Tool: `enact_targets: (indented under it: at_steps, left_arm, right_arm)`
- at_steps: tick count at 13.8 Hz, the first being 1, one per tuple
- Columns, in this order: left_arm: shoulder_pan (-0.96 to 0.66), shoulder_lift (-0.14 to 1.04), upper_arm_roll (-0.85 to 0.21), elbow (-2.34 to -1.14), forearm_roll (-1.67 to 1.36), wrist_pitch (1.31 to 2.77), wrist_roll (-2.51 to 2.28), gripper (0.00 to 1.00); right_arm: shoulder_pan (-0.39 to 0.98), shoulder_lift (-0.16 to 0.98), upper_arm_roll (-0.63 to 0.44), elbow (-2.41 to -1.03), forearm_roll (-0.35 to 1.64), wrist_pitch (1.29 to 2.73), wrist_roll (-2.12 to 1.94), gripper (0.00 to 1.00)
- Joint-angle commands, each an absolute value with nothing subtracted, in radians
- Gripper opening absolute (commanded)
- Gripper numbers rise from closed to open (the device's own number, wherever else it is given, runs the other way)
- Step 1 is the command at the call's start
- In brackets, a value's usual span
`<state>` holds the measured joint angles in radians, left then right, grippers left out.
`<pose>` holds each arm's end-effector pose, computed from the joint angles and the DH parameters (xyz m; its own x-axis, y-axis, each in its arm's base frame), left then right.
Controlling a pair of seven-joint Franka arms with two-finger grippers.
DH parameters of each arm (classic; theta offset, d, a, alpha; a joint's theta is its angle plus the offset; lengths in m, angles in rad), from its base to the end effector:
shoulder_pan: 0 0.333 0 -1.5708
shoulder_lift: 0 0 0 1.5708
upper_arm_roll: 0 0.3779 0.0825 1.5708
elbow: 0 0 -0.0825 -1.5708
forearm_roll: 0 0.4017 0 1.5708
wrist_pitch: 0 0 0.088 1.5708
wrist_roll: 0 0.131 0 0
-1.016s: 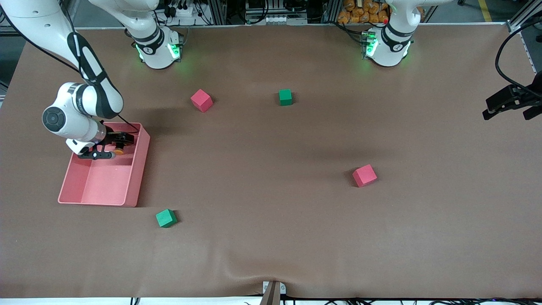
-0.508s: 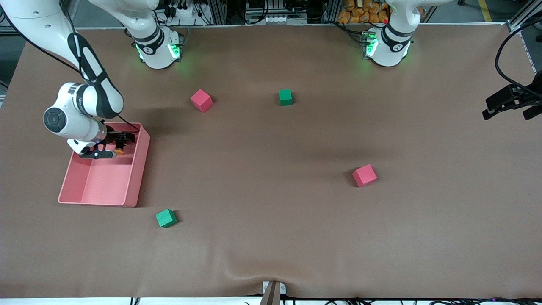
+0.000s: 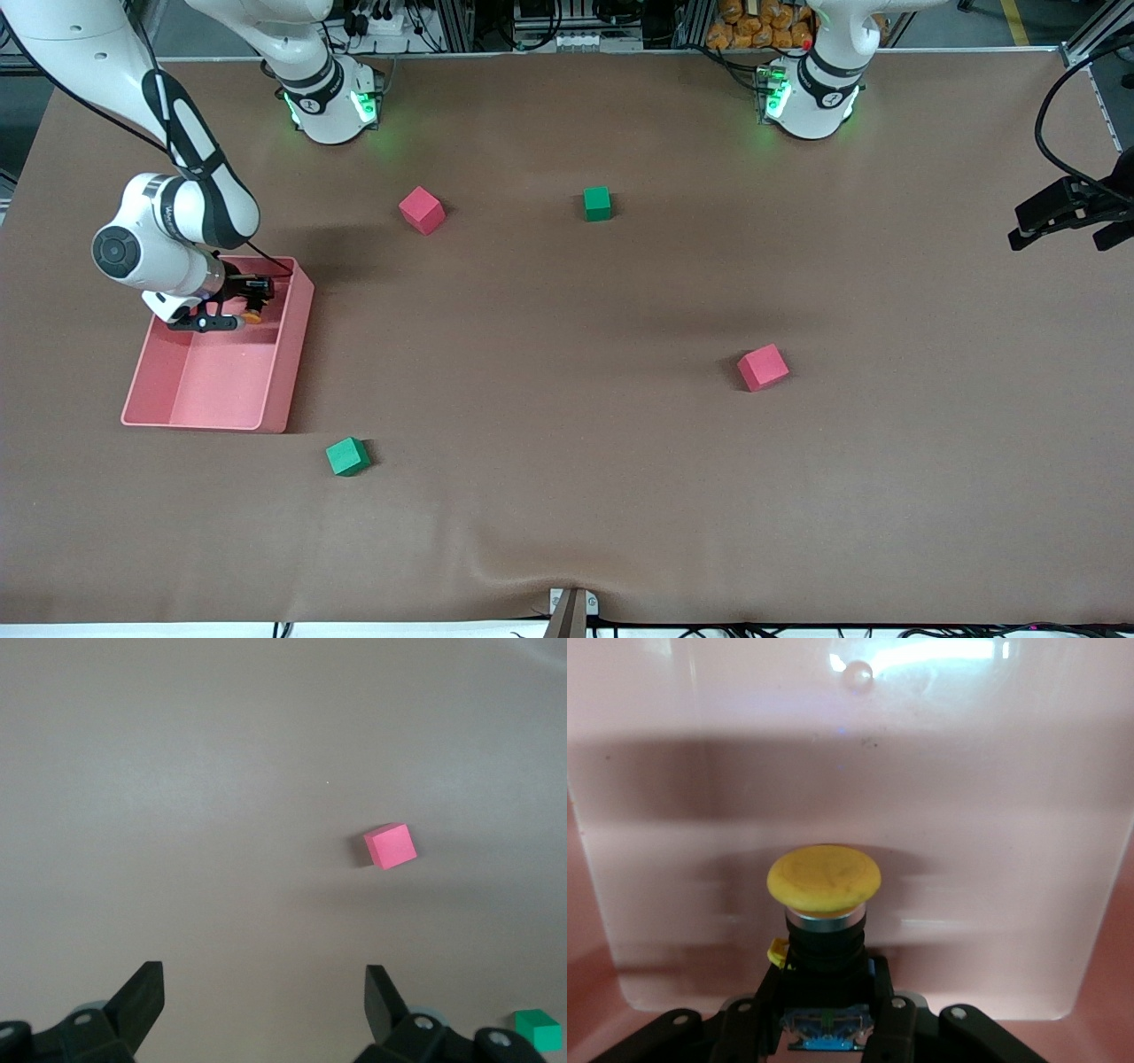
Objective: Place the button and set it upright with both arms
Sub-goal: 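Close the right gripper on the button's blue base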
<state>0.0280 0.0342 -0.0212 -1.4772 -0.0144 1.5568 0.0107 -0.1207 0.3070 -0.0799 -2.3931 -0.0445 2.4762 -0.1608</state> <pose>0.5853 0.0023 0.6872 0.9990 -0.0041 0.0456 -0.0047 -0.9999 0.0146 0.4856 -0.1008 0.1936 0.9741 -0.0015 -0.2263 0.0001 -1.0000 0.0070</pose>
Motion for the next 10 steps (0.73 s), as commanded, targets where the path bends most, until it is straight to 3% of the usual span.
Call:
enact_targets:
  at_steps: [1,6,10]
  left_arm:
    - [0.035,0.029,-0.029,-1.477,-0.014,1.559,0.028,1.00]
    - [0.037,0.029,-0.029,-1.476,-0.014,1.560,0.029,1.00]
    - [0.037,0.025,-0.025,-1.476,-0.014,1.559,0.031,1.00]
  right_arm:
    - [-0.138,0.304,-0.066,-2.395,-0.055,2.464,-0.149,0.00]
    - [-0.126,0.275,-0.061,-2.359,-0.055,2.450,-0.149,0.00]
    - [-0.100,0.213,-0.061,-2.269,-0.057,2.337,-0.163,0.00]
